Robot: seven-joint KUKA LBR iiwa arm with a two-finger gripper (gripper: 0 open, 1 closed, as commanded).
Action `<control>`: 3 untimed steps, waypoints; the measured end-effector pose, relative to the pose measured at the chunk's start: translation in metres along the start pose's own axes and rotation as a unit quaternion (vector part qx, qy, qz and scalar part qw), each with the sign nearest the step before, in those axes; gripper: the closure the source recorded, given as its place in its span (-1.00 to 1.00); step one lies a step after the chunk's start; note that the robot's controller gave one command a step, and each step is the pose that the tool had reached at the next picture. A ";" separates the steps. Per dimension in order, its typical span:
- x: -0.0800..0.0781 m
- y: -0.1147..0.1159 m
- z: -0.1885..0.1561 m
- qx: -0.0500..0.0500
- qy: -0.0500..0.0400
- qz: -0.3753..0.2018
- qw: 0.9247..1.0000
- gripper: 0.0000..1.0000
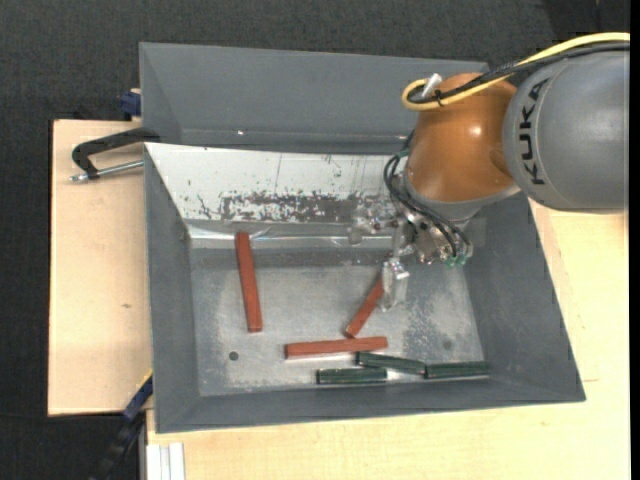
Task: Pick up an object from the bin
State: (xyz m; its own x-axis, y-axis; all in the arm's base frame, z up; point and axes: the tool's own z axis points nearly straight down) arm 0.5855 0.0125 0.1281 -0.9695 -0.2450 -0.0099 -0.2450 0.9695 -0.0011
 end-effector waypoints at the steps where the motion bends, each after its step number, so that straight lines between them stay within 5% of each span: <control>1: 0.011 -0.010 0.037 -0.002 0.006 -0.140 0.990 -1.00; 2: 0.001 -0.009 0.006 0.000 0.000 -0.184 0.983 -1.00; 3: 0.018 -0.018 0.058 -0.002 0.004 -0.158 0.987 -1.00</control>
Offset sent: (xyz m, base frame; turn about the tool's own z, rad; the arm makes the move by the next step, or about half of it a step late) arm -0.0017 -0.0100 -0.0095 -0.3717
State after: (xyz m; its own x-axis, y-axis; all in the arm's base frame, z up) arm 0.5728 -0.0096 0.0704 -0.8441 -0.5362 -0.0022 -0.5362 0.8441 0.0010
